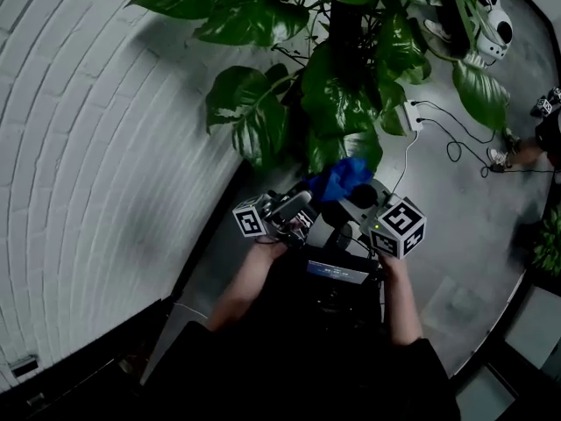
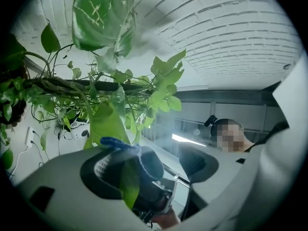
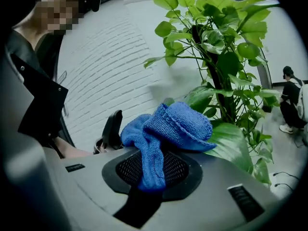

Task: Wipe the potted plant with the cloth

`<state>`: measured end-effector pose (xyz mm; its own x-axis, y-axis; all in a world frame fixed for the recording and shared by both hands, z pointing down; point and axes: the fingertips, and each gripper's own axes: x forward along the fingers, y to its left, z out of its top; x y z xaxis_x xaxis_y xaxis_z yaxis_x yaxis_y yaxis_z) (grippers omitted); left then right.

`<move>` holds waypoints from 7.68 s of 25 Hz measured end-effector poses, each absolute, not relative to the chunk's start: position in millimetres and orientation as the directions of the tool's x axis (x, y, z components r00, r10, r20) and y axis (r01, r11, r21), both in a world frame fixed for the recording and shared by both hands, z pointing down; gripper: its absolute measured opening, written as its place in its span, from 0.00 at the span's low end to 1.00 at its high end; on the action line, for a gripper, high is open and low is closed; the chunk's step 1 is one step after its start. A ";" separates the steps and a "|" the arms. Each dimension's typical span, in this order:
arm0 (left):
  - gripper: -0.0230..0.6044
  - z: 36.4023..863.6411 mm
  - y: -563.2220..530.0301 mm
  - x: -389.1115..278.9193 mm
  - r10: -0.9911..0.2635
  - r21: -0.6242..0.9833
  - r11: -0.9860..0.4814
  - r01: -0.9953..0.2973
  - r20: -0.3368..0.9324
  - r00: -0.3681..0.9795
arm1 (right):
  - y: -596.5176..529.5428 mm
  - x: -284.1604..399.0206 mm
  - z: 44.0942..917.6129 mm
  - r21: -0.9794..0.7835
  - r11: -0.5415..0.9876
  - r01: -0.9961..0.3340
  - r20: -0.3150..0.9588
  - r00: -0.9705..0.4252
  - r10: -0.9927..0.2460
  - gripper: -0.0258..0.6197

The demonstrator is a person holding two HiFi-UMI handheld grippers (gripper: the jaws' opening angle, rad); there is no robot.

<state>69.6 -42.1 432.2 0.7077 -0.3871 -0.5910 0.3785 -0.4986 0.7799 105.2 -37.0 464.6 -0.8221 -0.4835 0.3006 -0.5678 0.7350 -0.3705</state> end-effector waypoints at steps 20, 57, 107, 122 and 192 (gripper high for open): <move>0.59 482.3 -21.4 93.9 -0.442 0.850 -0.455 0.265 -0.474 0.761 | 29.5 181.7 471.7 -0.562 0.669 -0.486 0.158 -0.857 -0.490 0.21; 0.64 453.7 3.6 128.1 -0.441 0.781 -0.439 0.445 -0.619 0.651 | 63.2 168.6 506.2 -0.465 0.776 -0.426 0.308 -0.900 -0.310 0.21; 0.64 487.8 48.3 137.6 -0.457 0.840 -0.372 0.396 -0.537 0.709 | 141.4 187.2 532.3 -0.411 0.681 -0.607 0.405 -0.790 -0.460 0.21; 0.64 471.4 4.6 68.4 -0.513 0.825 -0.558 0.093 -0.431 0.742 | 47.9 251.0 414.6 -0.293 0.609 -0.737 0.198 -0.670 -0.715 0.21; 0.64 485.7 -54.2 145.7 -0.476 0.845 -0.478 0.240 -0.479 0.737 | -12.3 228.8 500.6 -0.487 0.748 -0.451 0.253 -0.892 -0.373 0.21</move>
<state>145.7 -54.2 485.7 0.7373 -0.4764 -0.4790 0.2399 -0.4782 0.8448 228.8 -12.3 500.6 -0.8925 -0.3733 0.2532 -0.4510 0.7483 -0.4865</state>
